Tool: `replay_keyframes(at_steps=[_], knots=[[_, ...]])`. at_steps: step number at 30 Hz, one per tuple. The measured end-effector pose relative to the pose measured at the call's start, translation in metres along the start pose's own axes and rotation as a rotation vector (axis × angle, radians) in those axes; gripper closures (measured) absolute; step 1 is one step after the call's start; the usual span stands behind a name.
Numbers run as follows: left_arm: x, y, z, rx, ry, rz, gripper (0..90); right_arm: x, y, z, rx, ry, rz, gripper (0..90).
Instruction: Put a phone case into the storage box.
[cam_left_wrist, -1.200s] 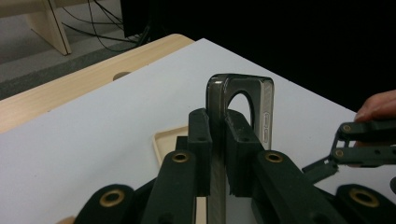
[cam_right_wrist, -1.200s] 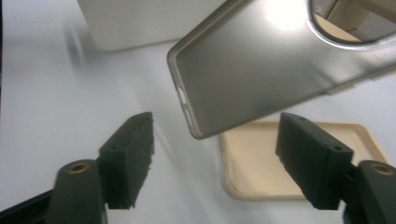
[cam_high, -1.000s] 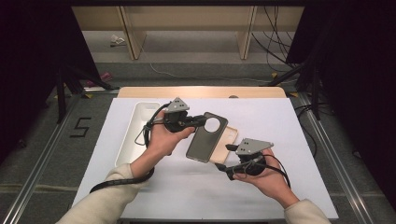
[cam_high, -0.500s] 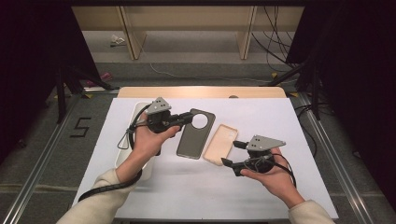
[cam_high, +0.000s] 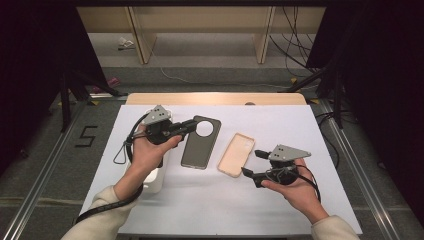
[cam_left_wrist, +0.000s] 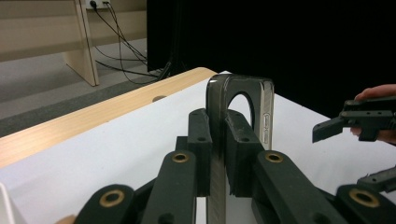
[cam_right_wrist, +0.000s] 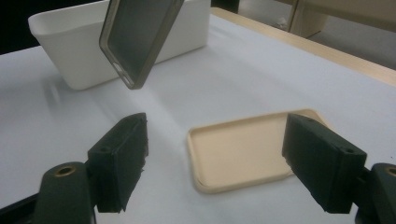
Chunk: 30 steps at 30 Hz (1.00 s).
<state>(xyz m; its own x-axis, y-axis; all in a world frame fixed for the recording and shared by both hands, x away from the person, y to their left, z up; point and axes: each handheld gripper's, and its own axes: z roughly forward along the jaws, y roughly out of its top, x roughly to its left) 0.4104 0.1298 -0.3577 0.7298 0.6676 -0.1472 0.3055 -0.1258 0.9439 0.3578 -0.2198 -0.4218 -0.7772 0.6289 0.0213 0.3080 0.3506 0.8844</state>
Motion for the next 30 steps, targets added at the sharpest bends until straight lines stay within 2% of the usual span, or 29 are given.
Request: replay_keyframes(at_steps=[11, 30], knots=[[0.006, 0.002, -0.007, -0.002, 0.01, 0.01, 81.6, -0.002, -0.001, -0.001, -0.006, -0.018, 0.003, 22.9], [0.02, 0.01, -0.021, -0.034, 0.05, 0.004, 81.6, -0.005, -0.002, -0.001, -0.012, -0.039, 0.01, 22.3]])
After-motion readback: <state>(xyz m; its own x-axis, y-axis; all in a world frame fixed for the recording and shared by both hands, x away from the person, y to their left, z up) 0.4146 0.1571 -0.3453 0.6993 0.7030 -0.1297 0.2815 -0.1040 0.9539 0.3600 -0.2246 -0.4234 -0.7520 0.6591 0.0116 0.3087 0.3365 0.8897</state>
